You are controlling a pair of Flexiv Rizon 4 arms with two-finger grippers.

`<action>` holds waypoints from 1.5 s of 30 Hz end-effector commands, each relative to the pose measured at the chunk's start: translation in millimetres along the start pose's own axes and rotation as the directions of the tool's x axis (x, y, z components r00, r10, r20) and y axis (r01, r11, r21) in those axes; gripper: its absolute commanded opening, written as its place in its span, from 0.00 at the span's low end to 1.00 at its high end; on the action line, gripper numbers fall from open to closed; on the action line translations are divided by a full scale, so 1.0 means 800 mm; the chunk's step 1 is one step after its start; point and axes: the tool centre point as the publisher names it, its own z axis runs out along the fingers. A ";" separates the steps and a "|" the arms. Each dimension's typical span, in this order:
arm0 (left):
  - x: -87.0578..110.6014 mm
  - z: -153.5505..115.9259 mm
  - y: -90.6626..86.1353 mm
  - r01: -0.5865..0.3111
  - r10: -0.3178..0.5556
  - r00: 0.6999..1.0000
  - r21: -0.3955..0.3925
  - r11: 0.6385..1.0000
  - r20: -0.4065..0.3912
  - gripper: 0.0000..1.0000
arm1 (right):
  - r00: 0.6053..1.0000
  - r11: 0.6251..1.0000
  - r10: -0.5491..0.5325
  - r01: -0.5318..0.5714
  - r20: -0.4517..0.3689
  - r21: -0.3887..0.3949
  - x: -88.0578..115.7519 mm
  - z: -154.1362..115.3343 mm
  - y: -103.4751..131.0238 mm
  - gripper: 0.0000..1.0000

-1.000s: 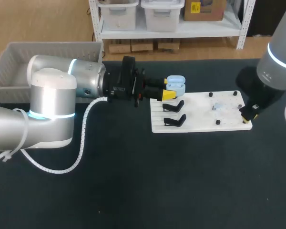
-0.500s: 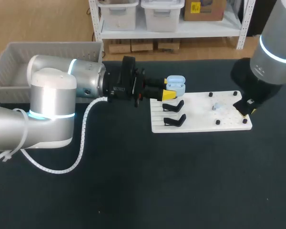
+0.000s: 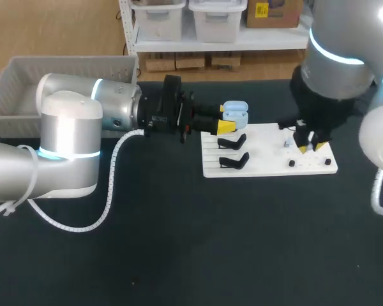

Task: Pick up each earbud case from the left stands, insert the matching earbuds, close the lid, and place the case in the box.

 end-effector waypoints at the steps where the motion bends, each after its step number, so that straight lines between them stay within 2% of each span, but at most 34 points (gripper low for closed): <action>1: 0.000 0.000 -0.002 -0.002 0.002 1.000 -0.005 1.000 0.001 0.00 | 0.999 0.999 0.052 -0.052 -0.011 -0.002 -0.005 -0.001 0.014 0.00; 18: 0.000 0.000 -0.002 -0.002 0.002 1.000 -0.005 1.000 0.001 0.00 | 0.999 0.999 0.052 -0.052 -0.011 -0.002 -0.005 -0.001 0.014 0.00; 20: 0.000 0.000 -0.002 -0.002 0.002 1.000 -0.005 1.000 0.001 0.00 | 0.992 0.992 0.120 -0.121 -0.038 -0.027 -0.016 -0.008 0.020 0.00; 25: 0.000 0.000 -0.002 -0.002 0.002 1.000 -0.005 1.000 0.001 0.00 | 0.962 0.964 0.264 -0.266 -0.069 -0.018 -0.038 -0.017 0.023 0.00; 30: 0.000 0.000 -0.002 -0.002 0.002 1.000 -0.005 1.000 0.001 0.00 | 0.913 0.915 0.394 -0.400 -0.106 -0.051 -0.050 -0.027 0.031 0.00; 34: 0.000 0.000 -0.002 -0.002 0.002 1.000 -0.005 1.000 0.001 0.00 | 0.877 0.879 0.470 -0.475 -0.099 -0.039 -0.061 -0.042 0.040 0.00; 37: 0.000 0.000 -0.002 -0.002 0.002 1.000 -0.005 1.000 0.001 0.00 | 0.872 0.872 0.485 -0.488 -0.065 -0.037 -0.067 -0.048 0.049 0.00; 41: 0.000 0.000 -0.002 -0.002 0.002 1.000 -0.005 1.000 0.001 0.00 | 0.892 0.891 0.451 -0.452 -0.034 -0.034 -0.071 -0.053 0.066 0.00; 45: 0.000 0.000 -0.002 -0.002 0.002 1.000 -0.005 1.000 0.001 0.00 | 0.897 0.895 0.441 -0.443 -0.038 -0.047 -0.073 -0.056 0.071 0.00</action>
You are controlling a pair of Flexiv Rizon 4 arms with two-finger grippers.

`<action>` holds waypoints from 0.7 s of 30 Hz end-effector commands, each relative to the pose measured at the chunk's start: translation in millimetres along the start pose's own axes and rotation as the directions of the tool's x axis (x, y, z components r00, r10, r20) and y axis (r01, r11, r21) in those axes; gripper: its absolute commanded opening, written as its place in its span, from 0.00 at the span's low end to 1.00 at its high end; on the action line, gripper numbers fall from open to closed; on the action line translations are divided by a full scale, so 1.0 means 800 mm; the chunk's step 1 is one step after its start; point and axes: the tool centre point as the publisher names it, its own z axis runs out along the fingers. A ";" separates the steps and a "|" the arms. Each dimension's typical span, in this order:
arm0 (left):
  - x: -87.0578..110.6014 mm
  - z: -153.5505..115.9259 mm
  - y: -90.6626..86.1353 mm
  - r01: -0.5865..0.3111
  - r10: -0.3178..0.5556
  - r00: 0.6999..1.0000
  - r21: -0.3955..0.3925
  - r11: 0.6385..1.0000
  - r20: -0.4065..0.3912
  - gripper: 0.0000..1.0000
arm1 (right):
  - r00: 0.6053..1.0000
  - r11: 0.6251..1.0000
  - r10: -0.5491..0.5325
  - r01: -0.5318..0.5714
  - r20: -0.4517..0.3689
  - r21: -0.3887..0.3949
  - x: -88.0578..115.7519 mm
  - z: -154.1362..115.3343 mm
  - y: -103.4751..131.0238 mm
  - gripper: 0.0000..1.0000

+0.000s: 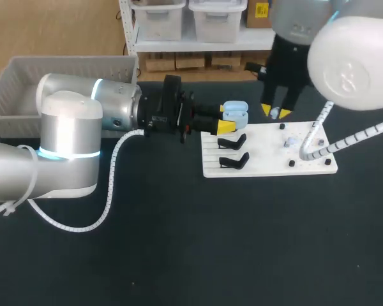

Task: Pick up each earbud case from the left stands, insert the matching earbuds, close the lid, and place the case in the box.

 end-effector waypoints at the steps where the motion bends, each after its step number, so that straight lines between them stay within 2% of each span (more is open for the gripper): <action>1: 0.000 0.000 -0.002 -0.002 0.002 1.000 -0.005 1.000 0.001 0.00 | 1.000 1.000 0.002 -0.002 0.003 0.005 0.001 0.000 0.002 0.00; 8: 0.000 -0.004 -0.005 -0.037 0.037 0.999 -0.040 0.999 0.004 0.00 | 1.000 1.000 0.002 -0.002 0.003 0.005 0.001 0.000 0.002 0.00; 21: 0.002 0.008 -0.019 -0.068 0.068 0.998 -0.034 0.997 0.000 0.00 | 1.000 1.000 0.002 -0.002 0.003 0.005 0.001 0.000 0.002 0.00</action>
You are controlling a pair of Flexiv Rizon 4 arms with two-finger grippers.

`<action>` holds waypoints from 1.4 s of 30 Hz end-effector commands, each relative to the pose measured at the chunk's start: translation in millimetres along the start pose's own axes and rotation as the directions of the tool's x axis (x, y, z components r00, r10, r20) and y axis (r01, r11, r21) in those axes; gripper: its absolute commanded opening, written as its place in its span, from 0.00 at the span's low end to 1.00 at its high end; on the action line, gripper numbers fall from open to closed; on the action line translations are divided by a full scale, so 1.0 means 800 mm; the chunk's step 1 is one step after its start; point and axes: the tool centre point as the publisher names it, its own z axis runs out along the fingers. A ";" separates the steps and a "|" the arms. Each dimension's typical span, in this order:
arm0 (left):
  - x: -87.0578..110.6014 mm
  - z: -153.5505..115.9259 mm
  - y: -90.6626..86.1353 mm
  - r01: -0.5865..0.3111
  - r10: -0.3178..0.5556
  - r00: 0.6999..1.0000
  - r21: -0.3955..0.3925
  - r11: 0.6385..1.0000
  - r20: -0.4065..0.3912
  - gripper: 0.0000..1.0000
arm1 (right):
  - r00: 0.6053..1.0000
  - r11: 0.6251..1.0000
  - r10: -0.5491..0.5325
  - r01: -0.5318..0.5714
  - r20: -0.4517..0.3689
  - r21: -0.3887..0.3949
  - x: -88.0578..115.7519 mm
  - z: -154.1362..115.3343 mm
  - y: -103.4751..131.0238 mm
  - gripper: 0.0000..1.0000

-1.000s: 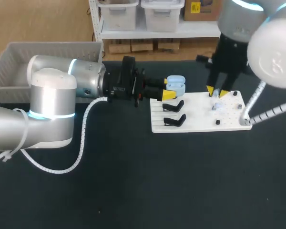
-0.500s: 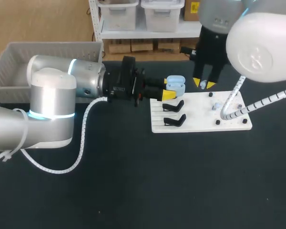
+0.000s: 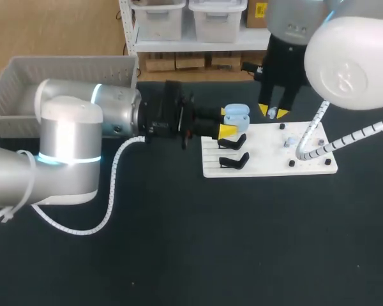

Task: Pick up each earbud case from the left stands, insert the matching earbuds, close the lid, and place the case in the box.

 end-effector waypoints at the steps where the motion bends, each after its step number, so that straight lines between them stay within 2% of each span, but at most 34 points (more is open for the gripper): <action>1: 0.001 0.004 -0.007 -0.001 0.001 1.000 -0.013 1.000 -0.002 0.00 | 1.000 1.000 0.002 -0.002 0.003 0.000 0.001 0.000 -0.001 0.00; 7: 0.004 0.010 -0.013 0.007 -0.007 1.000 -0.009 1.000 -0.005 0.00 | 0.999 0.999 0.025 -0.026 0.024 0.019 0.008 -0.004 0.005 0.00; 12: 0.007 0.011 -0.015 0.015 -0.015 1.000 -0.009 1.000 -0.004 0.00 | 0.997 0.997 0.068 -0.070 0.038 0.044 0.023 -0.012 0.016 0.00; 21: 0.013 0.016 -0.017 0.023 -0.023 1.000 0.002 1.000 -0.005 0.00 | 0.990 0.988 0.139 -0.138 -0.011 0.068 0.049 -0.015 0.035 0.00; 28: 0.014 0.018 -0.020 0.020 -0.020 1.000 0.011 1.000 -0.007 0.00 | 0.983 0.981 0.176 -0.172 -0.043 0.091 0.051 -0.007 0.043 0.00; 42: 0.016 0.019 -0.026 0.015 -0.015 1.000 0.004 1.000 -0.015 0.00 | 0.964 0.958 0.261 -0.254 -0.042 0.129 0.046 0.006 0.049 0.00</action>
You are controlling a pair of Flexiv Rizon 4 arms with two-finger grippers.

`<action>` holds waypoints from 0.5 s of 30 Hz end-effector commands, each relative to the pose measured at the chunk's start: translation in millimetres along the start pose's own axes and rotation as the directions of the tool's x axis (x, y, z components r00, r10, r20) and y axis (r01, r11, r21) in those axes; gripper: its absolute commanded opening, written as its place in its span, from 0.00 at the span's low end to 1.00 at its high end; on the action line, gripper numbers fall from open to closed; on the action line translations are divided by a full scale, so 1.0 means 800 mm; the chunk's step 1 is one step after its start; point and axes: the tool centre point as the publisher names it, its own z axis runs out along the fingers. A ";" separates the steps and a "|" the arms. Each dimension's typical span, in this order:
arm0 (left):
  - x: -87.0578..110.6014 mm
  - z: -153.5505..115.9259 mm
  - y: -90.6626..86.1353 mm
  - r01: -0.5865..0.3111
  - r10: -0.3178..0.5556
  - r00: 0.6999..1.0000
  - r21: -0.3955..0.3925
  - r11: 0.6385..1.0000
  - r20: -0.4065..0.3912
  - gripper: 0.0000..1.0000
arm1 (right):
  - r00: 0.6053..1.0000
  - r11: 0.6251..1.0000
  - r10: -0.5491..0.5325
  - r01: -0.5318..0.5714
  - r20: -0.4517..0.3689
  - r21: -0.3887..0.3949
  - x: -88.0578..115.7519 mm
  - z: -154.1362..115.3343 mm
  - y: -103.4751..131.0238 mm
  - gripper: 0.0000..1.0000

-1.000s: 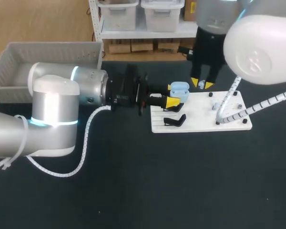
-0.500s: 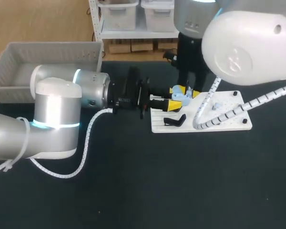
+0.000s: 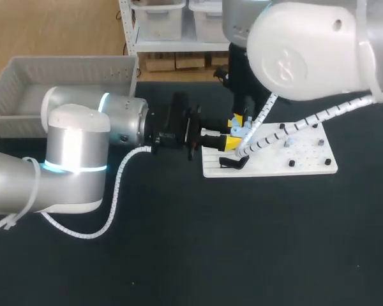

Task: Pick up each earbud case from the left stands, insert the matching earbuds, close the lid, and place the case in the box.

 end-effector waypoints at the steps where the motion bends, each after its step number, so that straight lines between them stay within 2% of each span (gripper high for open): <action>1: 0.001 0.001 -0.004 -0.003 0.003 1.000 -0.013 1.000 0.003 0.00 | 1.000 1.000 0.012 -0.012 0.003 0.013 0.000 -0.001 0.006 0.00; 15: 0.003 0.000 -0.005 -0.002 0.002 1.000 -0.023 1.000 0.003 0.00 | 0.999 0.999 0.028 -0.027 -0.016 0.018 -0.004 0.012 0.007 0.00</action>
